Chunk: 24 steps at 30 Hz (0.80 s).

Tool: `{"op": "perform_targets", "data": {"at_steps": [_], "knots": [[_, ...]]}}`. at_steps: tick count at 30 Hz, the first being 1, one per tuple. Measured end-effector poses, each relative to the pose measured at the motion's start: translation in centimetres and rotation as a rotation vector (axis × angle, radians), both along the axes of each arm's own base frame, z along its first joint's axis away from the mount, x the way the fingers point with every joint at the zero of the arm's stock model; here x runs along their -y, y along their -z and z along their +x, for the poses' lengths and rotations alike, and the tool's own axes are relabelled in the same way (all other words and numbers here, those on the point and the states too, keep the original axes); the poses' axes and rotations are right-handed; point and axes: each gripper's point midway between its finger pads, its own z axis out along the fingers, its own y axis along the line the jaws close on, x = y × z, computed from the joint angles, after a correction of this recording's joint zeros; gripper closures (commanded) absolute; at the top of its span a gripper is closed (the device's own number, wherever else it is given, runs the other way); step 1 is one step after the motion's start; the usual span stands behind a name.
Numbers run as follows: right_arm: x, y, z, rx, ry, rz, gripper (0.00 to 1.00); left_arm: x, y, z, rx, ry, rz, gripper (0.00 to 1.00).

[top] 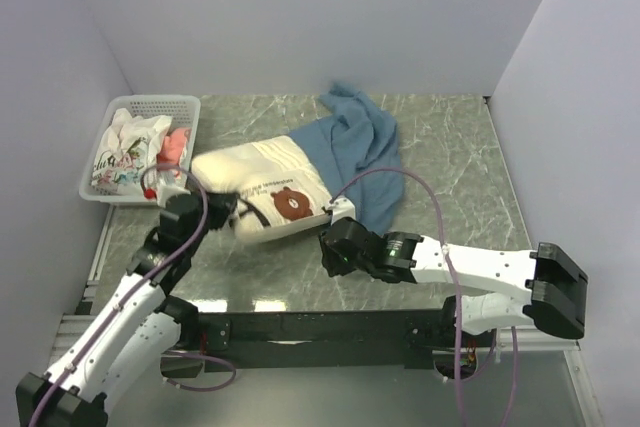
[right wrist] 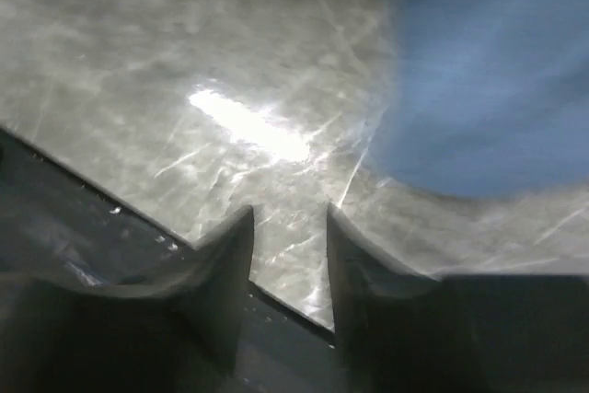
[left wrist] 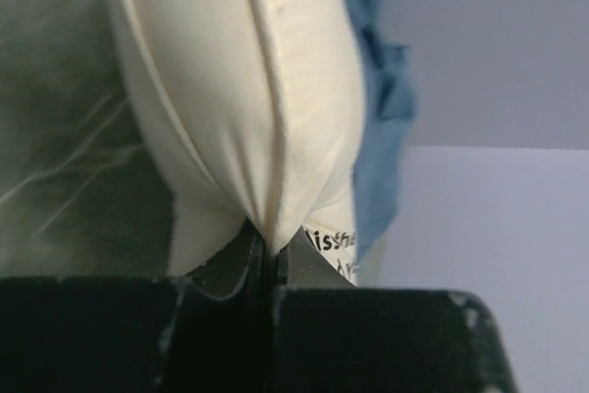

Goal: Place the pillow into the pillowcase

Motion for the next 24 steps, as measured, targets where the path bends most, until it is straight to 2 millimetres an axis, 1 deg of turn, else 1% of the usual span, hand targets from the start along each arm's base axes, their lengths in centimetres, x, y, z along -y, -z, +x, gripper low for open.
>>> {"op": "perform_targets", "data": {"at_steps": [1,2,3,4,6,7,8,9,10,11,12,13,14,15,17,18,19,20,22,24], "knots": [[-0.3,-0.7,-0.1,0.005,-0.012,0.006,0.4,-0.3,2.3,-1.0,-0.046,0.005,0.012,0.99],[-0.6,-1.6,0.1,0.015,-0.017,0.017,0.36,-0.3,4.0,-1.9,-0.078,0.014,0.013,0.99],[-0.8,-2.5,0.3,0.028,-0.016,0.018,0.36,-0.4,5.4,-2.8,-0.103,0.024,0.013,0.99],[-1.1,-4.1,0.9,0.053,-0.013,0.026,0.35,-0.6,6.8,-3.8,-0.123,0.03,0.014,0.99],[-1.8,-7.7,2.6,0.112,0.003,0.06,0.35,-1.3,8.3,-5.3,-0.135,0.019,0.003,0.99],[-2.1,-9.9,3.7,0.145,0.014,0.082,0.35,-1.6,8.8,-5.8,-0.135,0.015,-0.002,0.99],[-2.3,-12.6,5.6,0.192,0.039,0.109,0.34,-1.7,8.9,-6.3,-0.122,0.011,-0.016,0.99],[-2.4,-14.3,7.0,0.223,0.059,0.121,0.33,-1.9,9.1,-6.6,-0.113,0.008,-0.027,0.99],[-2.4,-16.3,8.8,0.263,0.082,0.128,0.32,-2.0,9.3,-6.8,-0.111,0.007,-0.033,0.99],[-2.6,-17.6,10.7,0.297,0.1,0.123,0.32,-2.1,9.5,-7.0,-0.111,0.005,-0.036,0.99],[-2.7,-18.5,12.2,0.319,0.112,0.113,0.31,-2.1,9.9,-7.2,-0.117,0.004,-0.037,0.99],[-3.3,-19.2,13.8,0.341,0.112,0.099,0.3,-2.1,10.2,-7.3,-0.126,0.005,-0.035,0.99],[-4.1,-19.1,15.3,0.352,0.107,0.076,0.3,-2.1,10.5,-7.4,-0.137,0.004,-0.033,0.99],[-4.8,-18.5,16.6,0.358,0.095,0.044,0.3,-2.2,10.8,-7.5,-0.148,0.004,-0.029,0.99],[-6.5,-16.2,18.3,0.343,0.059,-0.029,0.27,-2.2,11.1,-7.6,-0.164,0.005,-0.023,0.99],[-7.3,-14.6,19.1,0.328,0.039,-0.076,0.26,-2.2,11.3,-7.6,-0.171,0.007,-0.02,0.99],[-8.2,-12.6,20.0,0.31,0.017,-0.129,0.23,-2.1,11.5,-7.6,-0.178,0.01,-0.014,0.99],[-8.6,-10.9,20.5,0.295,0.006,-0.168,0.22,-2.1,11.7,-7.7,-0.185,0.012,-0.009,0.99],[-8.7,-6.9,21.3,0.251,-0.013,-0.278,0.21,-2.1,12.0,-7.7,-0.199,0.016,0.004,0.99],[-8.2,-3.6,21.7,0.213,-0.025,-0.373,0.21,-2.2,12.2,-7.8,-0.207,0.017,0.011,0.99]]}}
